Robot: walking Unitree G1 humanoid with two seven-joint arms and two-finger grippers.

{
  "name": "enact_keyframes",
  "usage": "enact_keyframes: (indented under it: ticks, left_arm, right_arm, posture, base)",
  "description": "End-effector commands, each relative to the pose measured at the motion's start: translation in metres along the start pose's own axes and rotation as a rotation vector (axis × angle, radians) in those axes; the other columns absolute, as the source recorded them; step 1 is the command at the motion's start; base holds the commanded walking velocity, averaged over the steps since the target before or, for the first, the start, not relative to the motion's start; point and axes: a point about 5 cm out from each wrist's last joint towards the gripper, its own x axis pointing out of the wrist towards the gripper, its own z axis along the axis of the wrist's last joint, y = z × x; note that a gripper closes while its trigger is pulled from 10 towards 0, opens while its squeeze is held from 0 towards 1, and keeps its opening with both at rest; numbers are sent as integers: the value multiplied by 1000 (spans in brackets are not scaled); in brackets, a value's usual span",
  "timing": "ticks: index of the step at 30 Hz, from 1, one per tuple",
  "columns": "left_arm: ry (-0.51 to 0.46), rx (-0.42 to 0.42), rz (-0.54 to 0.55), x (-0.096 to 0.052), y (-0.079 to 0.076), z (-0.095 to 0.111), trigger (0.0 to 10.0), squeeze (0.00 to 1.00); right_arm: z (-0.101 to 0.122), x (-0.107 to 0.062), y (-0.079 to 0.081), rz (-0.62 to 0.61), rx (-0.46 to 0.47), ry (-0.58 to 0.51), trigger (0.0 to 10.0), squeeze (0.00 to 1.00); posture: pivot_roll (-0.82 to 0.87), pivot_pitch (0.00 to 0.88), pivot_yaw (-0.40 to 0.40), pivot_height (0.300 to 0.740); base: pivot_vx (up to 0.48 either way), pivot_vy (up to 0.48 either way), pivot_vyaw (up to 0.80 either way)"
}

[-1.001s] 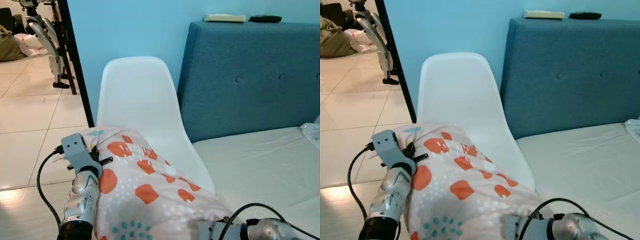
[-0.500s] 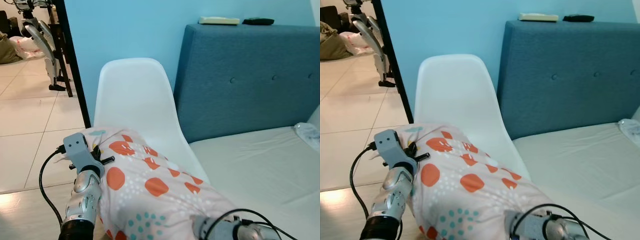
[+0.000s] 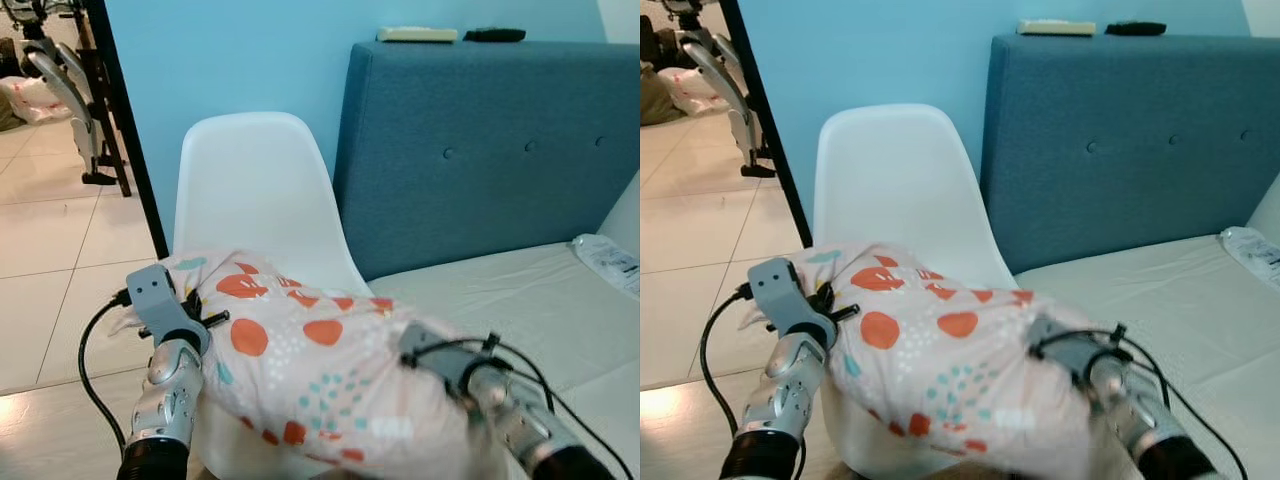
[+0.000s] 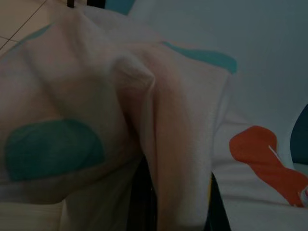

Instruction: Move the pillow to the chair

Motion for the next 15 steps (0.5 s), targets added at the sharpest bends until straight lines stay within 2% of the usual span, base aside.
enact_keyframes:
  ticks: [1, 2, 3, 4, 5, 7, 8, 9, 11, 12, 14, 15]
  left_arm:
    - [2, -9, -15, 0, -3, 1, 10000, 0]
    - [1, -9, -14, -1, -2, 1, 10000, 0]
    - [1, -9, -14, -1, -2, 1, 10000, 0]
    - [0, -10, -11, -2, -2, 2, 10000, 0]
    - [0, -10, -11, -2, -2, 2, 10000, 0]
    - [-8, -8, -4, -5, -1, 3, 10000, 0]
    - [-8, -8, -4, -5, -1, 3, 10000, 0]
    - [-12, -7, -1, -6, 0, 3, 10000, 0]
    - [-70, -1, 18, -10, -1, 14, 10000, 0]
    - [-70, -1, 18, -10, -1, 14, 10000, 0]
    - [-150, 6, 52, -13, 0, 32, 10000, 0]
    - [-150, 6, 52, -13, 0, 32, 10000, 0]
  right_arm:
    - [18, 5, -13, -68, 112, -85, 0, 0]
    - [28, 9, -19, -92, 205, -130, 0, 0]
    - [28, 9, -19, -92, 205, -130, 0, 0]
    - [41, 13, -26, -118, 303, -187, 0, 0]
    - [41, 13, -26, -118, 303, -187, 0, 0]
    - [70, 18, -37, -139, 451, -307, 0, 0]
    - [70, 18, -37, -139, 451, -307, 0, 0]
    - [80, 21, -40, -147, 494, -345, 0, 0]
    - [113, 21, -46, -158, 574, -481, 0, 0]
    - [113, 21, -46, -158, 574, -481, 0, 0]
    - [140, 19, -48, -148, 590, -574, 0, 0]
    - [140, 19, -48, -148, 590, -574, 0, 0]
  posture:
    - [82, 0, -41, 595]
    - [85, 0, -40, 595]
    - [85, 0, -40, 595]
    - [89, 0, -34, 595]
    - [89, 0, -34, 595]
    - [99, 0, -35, 595]
    - [99, 0, -35, 595]
    - [100, 0, -35, 595]
    - [114, 0, -39, 595]
    - [114, 0, -39, 595]
    - [127, 0, -47, 595]
    - [127, 0, -47, 595]
  base:
    - [0, 0, 0]
    - [0, 0, 0]
    - [0, 0, 0]
    - [0, 0, 0]
    - [0, 0, 0]
    - [0, 0, 0]
    - [0, 0, 0]
    - [0, 0, 0]
    - [0, 0, 0]
    - [0, 0, 0]
    - [0, 0, 0]
    - [0, 0, 0]
